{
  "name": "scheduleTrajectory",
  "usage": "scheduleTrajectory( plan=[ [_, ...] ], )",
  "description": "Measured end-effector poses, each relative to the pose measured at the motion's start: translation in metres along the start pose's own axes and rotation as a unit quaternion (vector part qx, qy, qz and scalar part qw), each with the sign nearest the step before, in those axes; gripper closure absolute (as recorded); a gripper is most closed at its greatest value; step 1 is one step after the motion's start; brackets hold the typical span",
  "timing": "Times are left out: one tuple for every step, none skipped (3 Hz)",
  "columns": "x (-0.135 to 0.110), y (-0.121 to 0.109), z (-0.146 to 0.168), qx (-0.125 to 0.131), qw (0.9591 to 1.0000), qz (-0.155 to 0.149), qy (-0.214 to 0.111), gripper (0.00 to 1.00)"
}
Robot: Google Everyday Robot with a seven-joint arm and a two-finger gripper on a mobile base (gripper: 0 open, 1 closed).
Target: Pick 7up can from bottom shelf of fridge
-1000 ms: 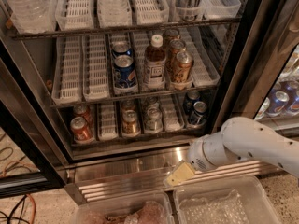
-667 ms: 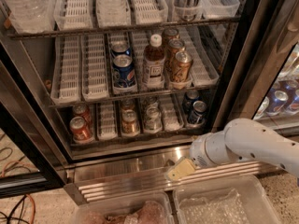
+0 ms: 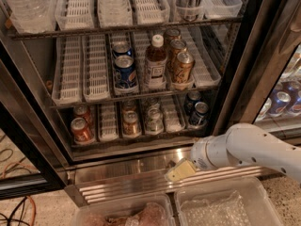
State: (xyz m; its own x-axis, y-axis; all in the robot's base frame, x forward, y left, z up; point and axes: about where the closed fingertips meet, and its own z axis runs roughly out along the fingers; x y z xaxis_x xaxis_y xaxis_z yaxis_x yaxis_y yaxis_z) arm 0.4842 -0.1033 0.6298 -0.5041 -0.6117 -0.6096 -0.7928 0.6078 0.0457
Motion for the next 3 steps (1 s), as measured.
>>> scheduleTrajectory(
  plan=[
    [-0.003,-0.008,0.013,0.024,0.9985,0.022,-0.043,0.00],
    [-0.011,-0.019,0.026,0.063,0.9908,0.024,-0.117,0.00],
    [-0.042,-0.034,0.022,0.117,0.9736,0.016,-0.195,0.00]
  ],
)
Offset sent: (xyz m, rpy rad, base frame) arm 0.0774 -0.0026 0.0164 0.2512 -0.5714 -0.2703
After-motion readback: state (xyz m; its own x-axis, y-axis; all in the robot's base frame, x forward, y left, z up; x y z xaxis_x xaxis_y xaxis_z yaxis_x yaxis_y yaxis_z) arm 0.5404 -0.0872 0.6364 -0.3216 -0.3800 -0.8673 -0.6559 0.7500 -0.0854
